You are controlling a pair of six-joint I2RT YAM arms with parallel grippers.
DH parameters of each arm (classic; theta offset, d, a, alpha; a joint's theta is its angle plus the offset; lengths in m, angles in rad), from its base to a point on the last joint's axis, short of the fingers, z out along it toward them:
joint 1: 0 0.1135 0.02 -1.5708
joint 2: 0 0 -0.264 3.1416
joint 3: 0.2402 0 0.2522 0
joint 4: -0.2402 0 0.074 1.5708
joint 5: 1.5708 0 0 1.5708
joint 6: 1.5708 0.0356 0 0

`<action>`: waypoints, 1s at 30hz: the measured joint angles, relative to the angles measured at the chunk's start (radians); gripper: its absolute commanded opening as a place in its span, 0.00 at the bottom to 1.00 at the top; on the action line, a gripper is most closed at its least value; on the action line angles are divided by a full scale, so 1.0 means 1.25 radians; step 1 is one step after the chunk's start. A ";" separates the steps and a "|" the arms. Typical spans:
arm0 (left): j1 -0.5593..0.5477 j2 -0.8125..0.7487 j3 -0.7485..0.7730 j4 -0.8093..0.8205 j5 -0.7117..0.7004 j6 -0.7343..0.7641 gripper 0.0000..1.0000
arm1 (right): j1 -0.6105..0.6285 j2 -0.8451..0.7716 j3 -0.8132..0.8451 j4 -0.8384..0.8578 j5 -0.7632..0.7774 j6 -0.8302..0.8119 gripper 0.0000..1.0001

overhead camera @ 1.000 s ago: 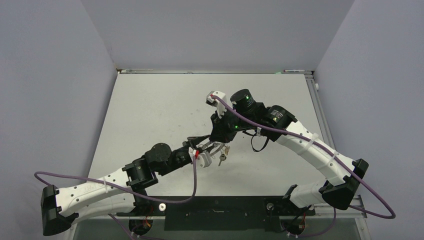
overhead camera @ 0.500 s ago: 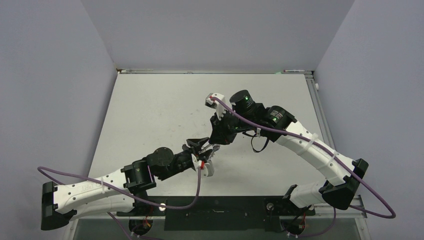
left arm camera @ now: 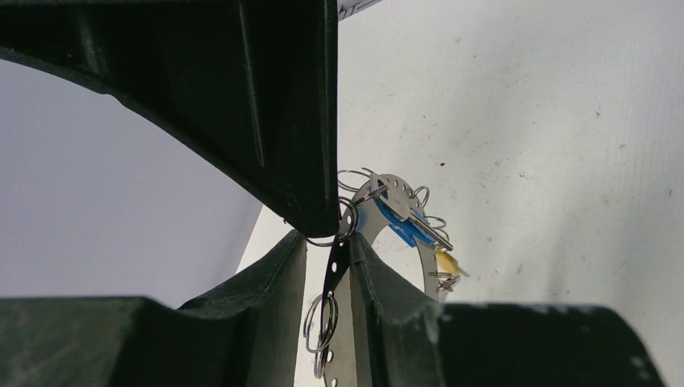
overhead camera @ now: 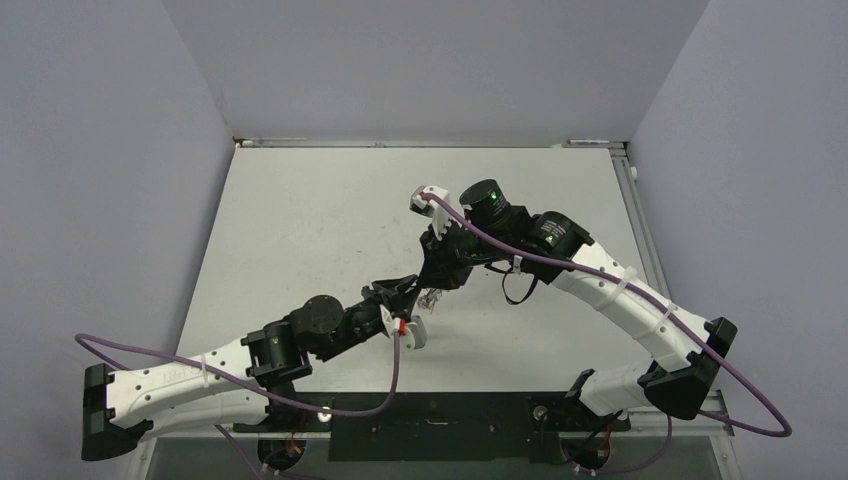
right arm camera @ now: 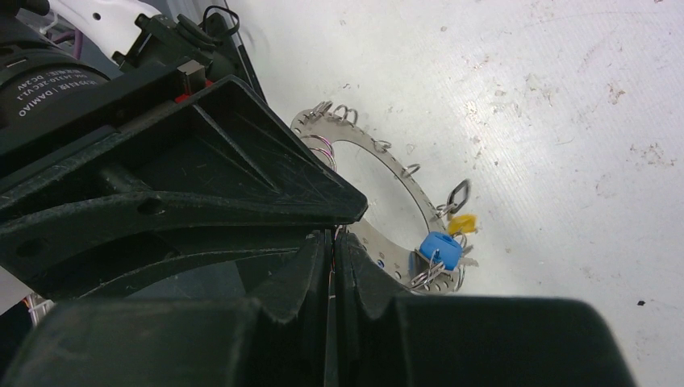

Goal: Put the keys on the keyring

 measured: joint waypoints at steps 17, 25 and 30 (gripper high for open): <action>-0.006 0.005 -0.027 0.074 -0.027 -0.006 0.29 | 0.001 0.000 -0.009 0.032 -0.001 0.031 0.05; -0.013 0.012 -0.047 0.119 -0.039 -0.004 0.31 | 0.001 0.000 -0.011 0.043 -0.001 0.042 0.05; -0.017 0.013 -0.054 0.140 -0.066 -0.005 0.03 | 0.001 0.000 -0.017 0.047 -0.002 0.050 0.05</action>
